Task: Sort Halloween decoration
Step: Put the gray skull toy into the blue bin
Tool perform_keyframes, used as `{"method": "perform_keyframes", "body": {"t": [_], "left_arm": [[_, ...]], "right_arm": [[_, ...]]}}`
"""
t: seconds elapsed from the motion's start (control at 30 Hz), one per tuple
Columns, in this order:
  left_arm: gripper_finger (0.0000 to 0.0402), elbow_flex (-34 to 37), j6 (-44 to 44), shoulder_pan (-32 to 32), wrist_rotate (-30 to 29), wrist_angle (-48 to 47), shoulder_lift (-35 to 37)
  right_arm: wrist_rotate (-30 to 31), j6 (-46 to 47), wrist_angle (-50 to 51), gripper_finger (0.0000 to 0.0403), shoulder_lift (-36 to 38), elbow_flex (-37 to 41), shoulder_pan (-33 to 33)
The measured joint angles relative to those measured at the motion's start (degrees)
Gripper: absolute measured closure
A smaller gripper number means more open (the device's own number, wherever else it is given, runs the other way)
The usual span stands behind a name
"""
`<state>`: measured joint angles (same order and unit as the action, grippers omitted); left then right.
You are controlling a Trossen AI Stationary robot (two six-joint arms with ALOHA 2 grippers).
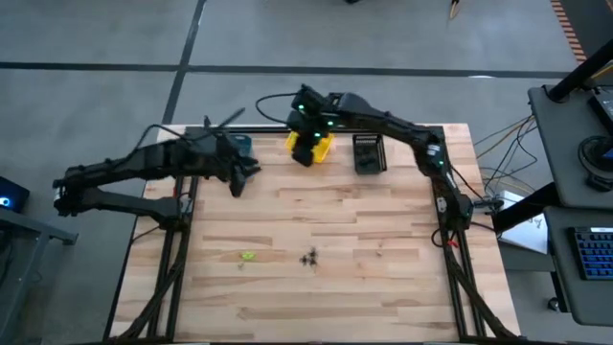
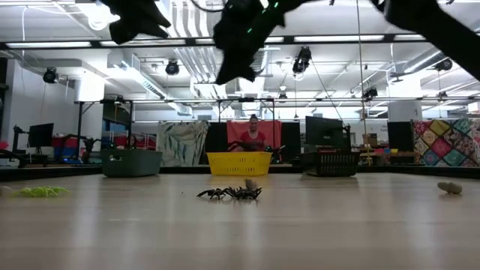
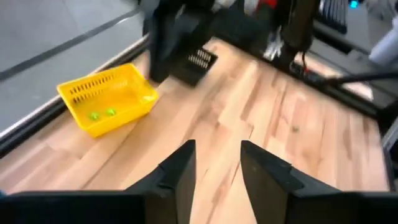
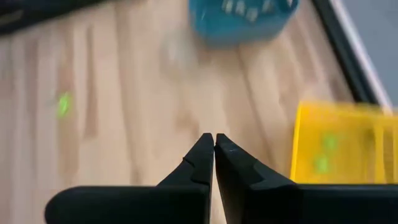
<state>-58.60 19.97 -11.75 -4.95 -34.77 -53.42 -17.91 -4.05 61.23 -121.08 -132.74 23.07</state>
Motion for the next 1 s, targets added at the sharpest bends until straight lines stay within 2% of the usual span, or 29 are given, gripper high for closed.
{"method": "perform_keyframes", "body": {"t": [0.1,0.17,0.33,0.47,0.73,1.0], "left_arm": [[0.0269,2.88,-1.47,1.35,0.89,3.37,-0.52],[0.0255,4.11,-1.88,2.74,1.19,5.18,-1.25],[0.0232,6.84,-1.46,8.16,1.18,13.22,-4.89],[0.023,7.4,-1.39,12.48,0.71,20.37,-10.94],[0.0235,3.17,1.69,15.58,-0.33,23.4,-25.91],[0.0235,-1.94,3.71,18.8,-0.5,23.34,-38.97]], "right_arm": [[-0.02,-1.1,6.12,0.0394,4.78,3.27,-0.7],[0.0,-0.74,6.74,0.0394,9.01,7.51,-1.45],[0.37,2.59,3.89,0.0394,21.89,22.66,-3.99],[2.01,7.73,-0.58,0.0394,31.89,35.56,-6.51],[12.15,16.82,-8.34,0.0394,47.66,54.82,-12.32],[13.81,24.52,-11.14,0.0394,55.79,65.73,-16.87]]}}
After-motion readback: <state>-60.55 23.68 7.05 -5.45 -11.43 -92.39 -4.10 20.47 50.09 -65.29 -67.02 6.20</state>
